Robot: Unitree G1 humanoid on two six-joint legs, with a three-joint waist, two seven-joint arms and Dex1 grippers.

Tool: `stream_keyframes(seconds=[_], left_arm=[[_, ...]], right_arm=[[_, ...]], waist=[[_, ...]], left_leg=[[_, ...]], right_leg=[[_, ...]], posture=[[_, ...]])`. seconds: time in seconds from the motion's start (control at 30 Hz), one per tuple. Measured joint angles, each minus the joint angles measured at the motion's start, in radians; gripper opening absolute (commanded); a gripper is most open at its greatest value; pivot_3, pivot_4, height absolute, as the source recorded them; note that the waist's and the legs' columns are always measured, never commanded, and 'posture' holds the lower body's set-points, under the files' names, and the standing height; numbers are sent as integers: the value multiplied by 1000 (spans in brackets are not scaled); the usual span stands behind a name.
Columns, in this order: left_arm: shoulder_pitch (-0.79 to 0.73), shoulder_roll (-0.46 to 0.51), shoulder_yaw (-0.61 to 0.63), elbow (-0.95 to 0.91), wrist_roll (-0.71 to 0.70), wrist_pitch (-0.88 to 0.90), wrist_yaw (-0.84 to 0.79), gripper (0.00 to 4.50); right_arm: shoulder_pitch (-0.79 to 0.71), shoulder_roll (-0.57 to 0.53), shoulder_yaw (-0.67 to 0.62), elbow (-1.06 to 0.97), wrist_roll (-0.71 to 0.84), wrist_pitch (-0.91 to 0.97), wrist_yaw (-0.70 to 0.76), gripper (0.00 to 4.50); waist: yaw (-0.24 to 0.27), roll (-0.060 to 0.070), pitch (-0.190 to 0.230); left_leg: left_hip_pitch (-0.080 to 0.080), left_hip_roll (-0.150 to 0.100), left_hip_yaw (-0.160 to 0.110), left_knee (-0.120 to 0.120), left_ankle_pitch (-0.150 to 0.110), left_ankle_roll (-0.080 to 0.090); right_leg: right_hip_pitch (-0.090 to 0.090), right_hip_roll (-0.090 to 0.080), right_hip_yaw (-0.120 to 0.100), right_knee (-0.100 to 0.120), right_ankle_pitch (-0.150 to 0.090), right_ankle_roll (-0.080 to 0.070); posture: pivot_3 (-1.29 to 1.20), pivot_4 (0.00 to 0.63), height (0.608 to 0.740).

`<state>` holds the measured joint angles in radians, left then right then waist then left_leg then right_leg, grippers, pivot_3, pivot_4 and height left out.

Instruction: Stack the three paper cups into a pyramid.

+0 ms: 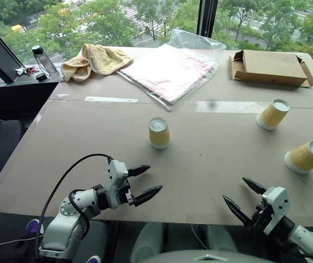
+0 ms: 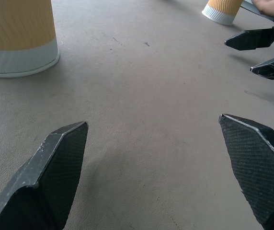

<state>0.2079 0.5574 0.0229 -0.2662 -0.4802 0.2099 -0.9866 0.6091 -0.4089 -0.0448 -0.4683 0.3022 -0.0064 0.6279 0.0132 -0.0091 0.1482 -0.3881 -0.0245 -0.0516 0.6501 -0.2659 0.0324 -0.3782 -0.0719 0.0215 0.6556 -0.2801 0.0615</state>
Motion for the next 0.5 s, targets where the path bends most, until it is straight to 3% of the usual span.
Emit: stream_keyframes(seconds=[0.5], left_arm=[[-4, -15, 11, 0, -29, 8, 31, 4500]], right_arm=[[3, -9, 0, 0, 13, 0, 2, 4474]], waist=[[0, 0, 0]], left_leg=[[0, 0, 0, 0, 0, 0]], right_leg=[[0, 0, 0, 0, 0, 0]], posture=[[0, 150, 740]])
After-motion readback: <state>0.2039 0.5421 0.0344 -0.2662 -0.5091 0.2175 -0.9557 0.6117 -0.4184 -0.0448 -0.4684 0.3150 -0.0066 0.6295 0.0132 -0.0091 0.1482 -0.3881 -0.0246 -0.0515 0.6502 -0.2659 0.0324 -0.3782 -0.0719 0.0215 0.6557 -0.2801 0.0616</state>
